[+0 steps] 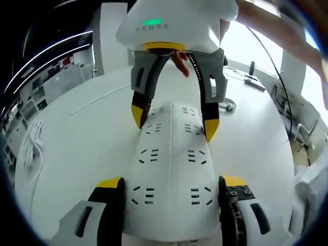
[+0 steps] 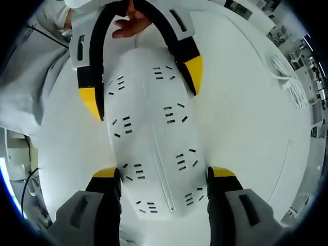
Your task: Straighten the power strip on the desk, plug the charger into it
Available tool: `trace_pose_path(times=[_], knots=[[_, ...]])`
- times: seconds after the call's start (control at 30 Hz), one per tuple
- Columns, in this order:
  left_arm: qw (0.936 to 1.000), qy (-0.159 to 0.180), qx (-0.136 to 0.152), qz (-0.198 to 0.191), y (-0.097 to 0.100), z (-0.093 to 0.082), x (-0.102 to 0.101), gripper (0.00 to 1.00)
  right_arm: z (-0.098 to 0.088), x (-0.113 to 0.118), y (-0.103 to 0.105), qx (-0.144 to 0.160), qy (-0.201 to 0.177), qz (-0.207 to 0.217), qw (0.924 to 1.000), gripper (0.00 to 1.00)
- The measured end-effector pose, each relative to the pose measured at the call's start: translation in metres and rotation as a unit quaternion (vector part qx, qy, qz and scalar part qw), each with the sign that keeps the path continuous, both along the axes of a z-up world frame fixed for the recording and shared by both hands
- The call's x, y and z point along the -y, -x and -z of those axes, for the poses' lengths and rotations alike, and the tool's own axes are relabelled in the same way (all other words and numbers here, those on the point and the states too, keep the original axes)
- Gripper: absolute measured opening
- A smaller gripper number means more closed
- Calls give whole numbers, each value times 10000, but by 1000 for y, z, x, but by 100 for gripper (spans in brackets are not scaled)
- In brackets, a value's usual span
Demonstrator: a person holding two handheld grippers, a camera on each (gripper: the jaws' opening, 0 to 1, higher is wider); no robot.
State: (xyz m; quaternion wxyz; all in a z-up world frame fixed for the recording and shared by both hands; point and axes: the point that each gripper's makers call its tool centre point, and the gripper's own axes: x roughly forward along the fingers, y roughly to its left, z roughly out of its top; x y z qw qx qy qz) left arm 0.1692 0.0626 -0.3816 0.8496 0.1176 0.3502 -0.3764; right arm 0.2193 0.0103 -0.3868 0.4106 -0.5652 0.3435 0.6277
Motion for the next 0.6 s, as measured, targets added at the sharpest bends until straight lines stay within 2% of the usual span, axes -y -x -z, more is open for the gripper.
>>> trace_pose_path(times=[0.27,0.6], knots=[[9997,-89,-9,213,3,1,3,76,-1,6,12,-44,-152,229,9996,67],[9994,-157,-19,319,4,2,3,76,-1,7,17,-9,-94,371,9993,67]])
